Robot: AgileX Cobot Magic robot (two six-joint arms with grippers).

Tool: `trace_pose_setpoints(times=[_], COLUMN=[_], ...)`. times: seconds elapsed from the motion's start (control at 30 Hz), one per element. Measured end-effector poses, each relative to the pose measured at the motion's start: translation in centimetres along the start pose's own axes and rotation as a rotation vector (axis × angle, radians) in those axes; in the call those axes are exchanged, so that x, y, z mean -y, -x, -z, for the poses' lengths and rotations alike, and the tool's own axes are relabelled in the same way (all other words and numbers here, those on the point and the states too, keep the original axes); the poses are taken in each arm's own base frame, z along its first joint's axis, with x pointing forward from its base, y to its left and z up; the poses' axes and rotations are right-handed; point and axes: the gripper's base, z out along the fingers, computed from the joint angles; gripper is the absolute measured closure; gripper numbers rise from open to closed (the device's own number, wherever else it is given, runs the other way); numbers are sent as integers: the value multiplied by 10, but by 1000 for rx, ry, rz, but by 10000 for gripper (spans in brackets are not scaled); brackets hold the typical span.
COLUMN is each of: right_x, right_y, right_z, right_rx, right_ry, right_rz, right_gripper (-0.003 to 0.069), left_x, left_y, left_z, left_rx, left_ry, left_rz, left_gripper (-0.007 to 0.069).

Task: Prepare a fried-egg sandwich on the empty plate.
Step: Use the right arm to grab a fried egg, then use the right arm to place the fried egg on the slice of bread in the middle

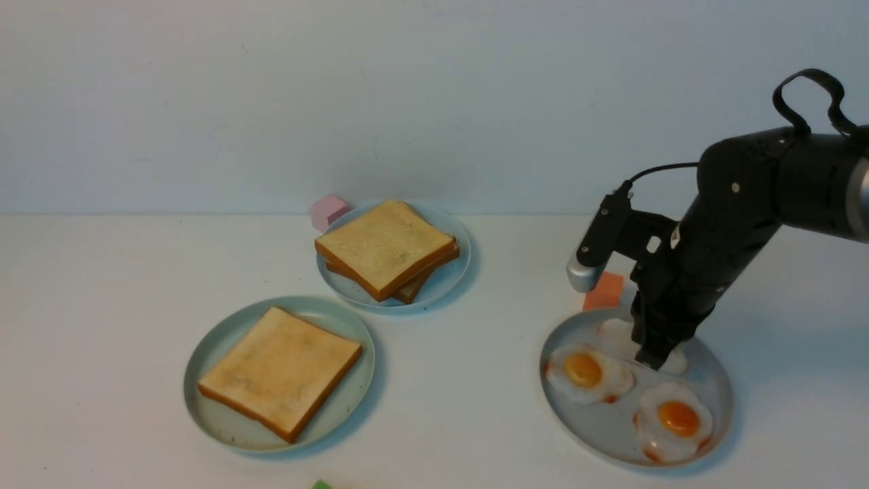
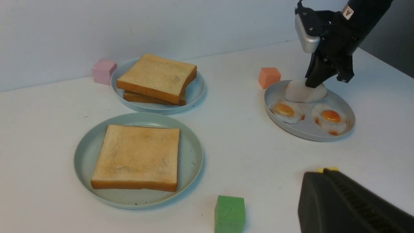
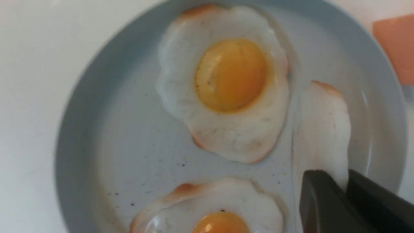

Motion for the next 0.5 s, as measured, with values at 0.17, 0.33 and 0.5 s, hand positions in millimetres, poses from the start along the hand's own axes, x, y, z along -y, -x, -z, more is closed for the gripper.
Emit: trace_pose_setpoints(times=[0.17,0.33,0.5], right_x=[0,-10,-32], right_y=[0,5,20], right_z=[4,32,67], right_rx=[-7,20,95], right_ry=[-18,-21,-42], right_rz=[-33,-46,-72], right_gripper=[599,599,599], left_x=[0,0,0], left_y=[0,0,0], left_z=[0,0,0], left_rx=[-4,-5,-5], left_ry=[0,0,1], left_rz=[0,0,-2], left_gripper=[626,624,623])
